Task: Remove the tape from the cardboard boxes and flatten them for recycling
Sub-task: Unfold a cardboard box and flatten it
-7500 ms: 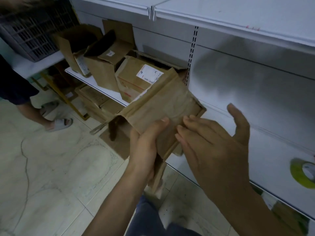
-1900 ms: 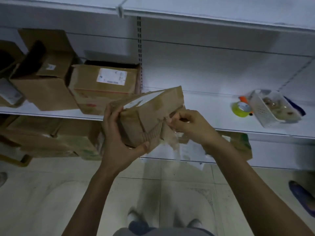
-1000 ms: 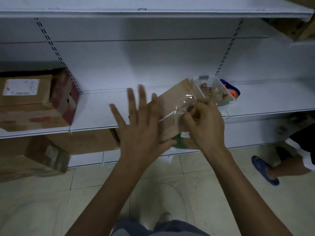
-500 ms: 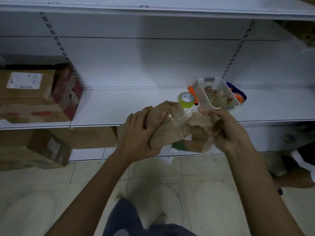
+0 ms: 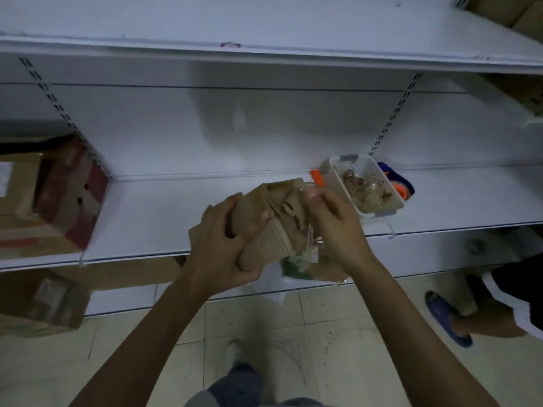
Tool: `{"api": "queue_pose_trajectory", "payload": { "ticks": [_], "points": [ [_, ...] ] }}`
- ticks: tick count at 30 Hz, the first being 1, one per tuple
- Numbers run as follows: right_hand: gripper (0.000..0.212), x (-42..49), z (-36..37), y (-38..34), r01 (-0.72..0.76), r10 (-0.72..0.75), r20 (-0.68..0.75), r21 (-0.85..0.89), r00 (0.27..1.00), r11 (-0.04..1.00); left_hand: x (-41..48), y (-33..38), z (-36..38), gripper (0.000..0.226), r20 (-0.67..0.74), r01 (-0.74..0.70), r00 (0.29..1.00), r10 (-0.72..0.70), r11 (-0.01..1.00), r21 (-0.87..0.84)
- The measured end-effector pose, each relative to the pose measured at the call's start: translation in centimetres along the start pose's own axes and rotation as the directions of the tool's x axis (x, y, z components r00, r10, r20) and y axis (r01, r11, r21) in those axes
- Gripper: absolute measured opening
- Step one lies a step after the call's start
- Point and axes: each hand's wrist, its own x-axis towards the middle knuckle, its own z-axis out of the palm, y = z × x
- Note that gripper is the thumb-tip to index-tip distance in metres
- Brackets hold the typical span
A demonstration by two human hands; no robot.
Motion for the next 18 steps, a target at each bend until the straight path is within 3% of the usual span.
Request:
{"api": "queue_pose_trajectory", "payload": {
  "ticks": [2, 5, 9, 14, 16, 18],
  "points": [
    [0.018, 1.1, 0.3, 0.9, 0.131, -0.113, 0.125, -0.144, 0.986, 0.981, 1.9, -1.2, 0.7, 0.096, -0.031, -0.067, 0.997, 0.067, 0.998, 0.014],
    [0.036, 3.0, -1.3, 2.5, 0.220, -0.204, 0.089, -0.240, 0.975, 0.946, 2.8, -2.4, 1.2, 0.090, -0.022, -0.118, 0.993, 0.117, 0.992, -0.048],
    [0.012, 4.3, -2.6, 4.7, 0.200, -0.202, 0.023, -0.288, 0.979, 0.937, 3.7, -3.6, 1.9, 0.080, 0.018, -0.145, 0.989, 0.145, 0.989, -0.026],
    [0.025, 8.1, -6.2, 7.3, -0.092, 0.068, -0.163, -0.147, 0.984, 0.985, 6.8, -1.9, 2.4, 0.085, 0.077, -0.094, 0.992, 0.095, 0.995, -0.023],
    [0.015, 10.6, -8.8, 9.6, -0.218, 0.161, -0.294, -0.170, 0.942, 0.961, 8.1, -1.0, 3.5, 0.087, 0.081, -0.119, 0.990, 0.118, 0.993, 0.007],
    [0.009, 12.9, -11.9, 12.0, -0.353, 0.245, -0.448, -0.175, 0.860, 0.919, 8.7, -0.3, 4.8, 0.090, 0.047, -0.004, 0.999, 0.007, 0.998, -0.063]
  ]
}}
